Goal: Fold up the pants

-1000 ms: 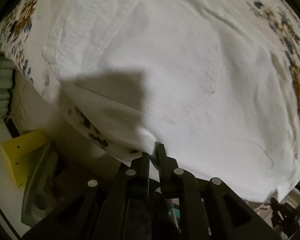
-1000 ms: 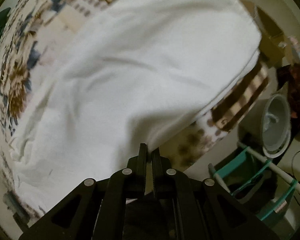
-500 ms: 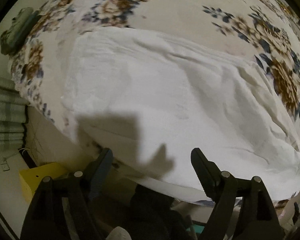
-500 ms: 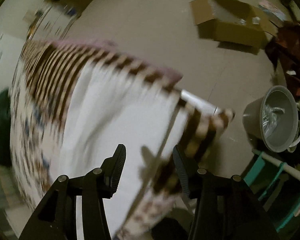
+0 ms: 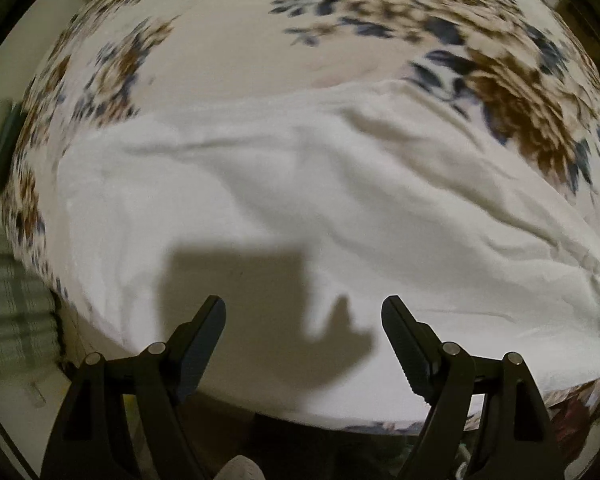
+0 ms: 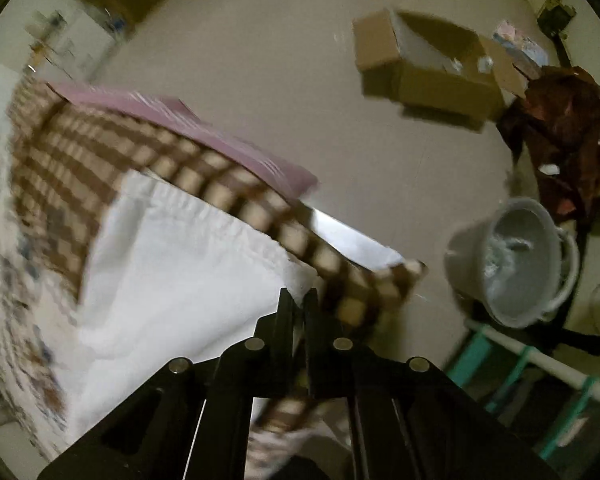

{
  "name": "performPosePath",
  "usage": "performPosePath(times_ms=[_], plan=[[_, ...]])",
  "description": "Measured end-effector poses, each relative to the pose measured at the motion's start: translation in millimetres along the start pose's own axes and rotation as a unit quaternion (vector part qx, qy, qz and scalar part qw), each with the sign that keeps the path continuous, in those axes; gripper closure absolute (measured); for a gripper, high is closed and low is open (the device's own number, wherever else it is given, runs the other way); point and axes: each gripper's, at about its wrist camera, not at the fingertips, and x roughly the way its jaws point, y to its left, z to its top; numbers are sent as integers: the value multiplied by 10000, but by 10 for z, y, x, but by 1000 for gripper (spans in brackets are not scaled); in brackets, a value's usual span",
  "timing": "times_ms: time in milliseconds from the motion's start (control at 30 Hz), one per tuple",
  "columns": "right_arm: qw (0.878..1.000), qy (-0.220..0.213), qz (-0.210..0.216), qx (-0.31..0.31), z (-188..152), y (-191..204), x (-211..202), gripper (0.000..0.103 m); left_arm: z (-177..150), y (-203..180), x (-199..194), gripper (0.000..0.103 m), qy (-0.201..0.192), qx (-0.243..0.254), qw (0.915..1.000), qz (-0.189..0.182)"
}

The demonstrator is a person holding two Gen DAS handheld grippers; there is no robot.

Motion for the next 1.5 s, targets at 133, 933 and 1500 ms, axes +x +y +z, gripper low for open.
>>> performPosePath(times_ms=[133, 933, 1500], plan=[[9988, 273, -248, -314, 97, 201, -62, 74, 179, -203, -17, 23, -110, 308, 9995, -56], [9651, 1872, 1701, -684, -1099, 2765, 292, 102, 791, -627, 323, 21, -336, 679, 9969, 231], [9595, 2377, 1495, 240, -1285, 2234, 587, 97, 776, -686, 309, 21, -527, 978, 9929, 416]])
